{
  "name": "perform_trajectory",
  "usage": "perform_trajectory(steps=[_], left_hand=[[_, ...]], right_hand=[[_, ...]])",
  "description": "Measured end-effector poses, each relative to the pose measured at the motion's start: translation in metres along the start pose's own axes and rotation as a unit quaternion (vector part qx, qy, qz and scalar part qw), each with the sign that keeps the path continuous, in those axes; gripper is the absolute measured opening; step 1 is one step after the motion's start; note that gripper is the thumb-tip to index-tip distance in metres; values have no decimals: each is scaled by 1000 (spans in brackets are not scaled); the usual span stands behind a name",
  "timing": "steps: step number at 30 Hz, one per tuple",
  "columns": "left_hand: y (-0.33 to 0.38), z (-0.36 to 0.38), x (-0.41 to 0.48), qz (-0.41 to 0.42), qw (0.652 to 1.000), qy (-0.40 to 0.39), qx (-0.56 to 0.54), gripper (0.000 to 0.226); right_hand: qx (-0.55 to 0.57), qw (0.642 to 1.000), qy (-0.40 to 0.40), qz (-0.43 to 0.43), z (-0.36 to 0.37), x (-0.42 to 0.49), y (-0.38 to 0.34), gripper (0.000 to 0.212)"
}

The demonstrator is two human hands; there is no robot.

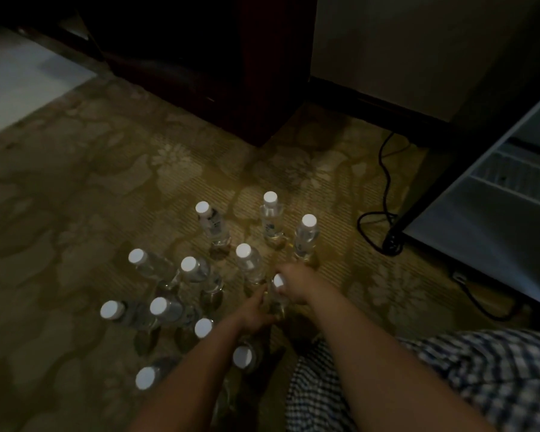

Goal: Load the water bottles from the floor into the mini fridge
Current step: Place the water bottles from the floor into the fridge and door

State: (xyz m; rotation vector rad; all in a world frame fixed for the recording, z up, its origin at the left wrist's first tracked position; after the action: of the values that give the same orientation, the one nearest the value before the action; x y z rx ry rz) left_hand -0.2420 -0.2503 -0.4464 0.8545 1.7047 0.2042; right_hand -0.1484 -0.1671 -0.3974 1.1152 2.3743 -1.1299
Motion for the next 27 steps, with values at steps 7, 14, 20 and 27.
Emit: perform_trajectory(steps=[7,14,20,27], left_hand=[[5,13,-12,46,999,12,-15,95],[36,10,-45,119,979,114,-122,81],[95,-8,-96,224,944,183,-161,76],[181,-11,-165,304,931,187,-77,61]], right_hand=[[-9,1000,18,-24,-11,-18,-6,30],[-40,992,105,-62,-58,-50,-45,32],[-125,962,221,-99,-117,-120,-75,35],[-100,923,353,-113,-180,-222,-83,32]])
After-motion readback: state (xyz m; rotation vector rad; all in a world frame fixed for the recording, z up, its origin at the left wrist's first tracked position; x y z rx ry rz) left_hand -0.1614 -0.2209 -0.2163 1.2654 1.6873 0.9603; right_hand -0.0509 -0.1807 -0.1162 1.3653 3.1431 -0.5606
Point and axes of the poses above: each hand's wrist, its own x-axis towards the middle knuckle, its own z-axis out of the palm, y = z × x, the point moved 2 cm from there along x, towards the middle knuckle, and after that the axes turned 9 degrees about -z, right-handed, at the moved point
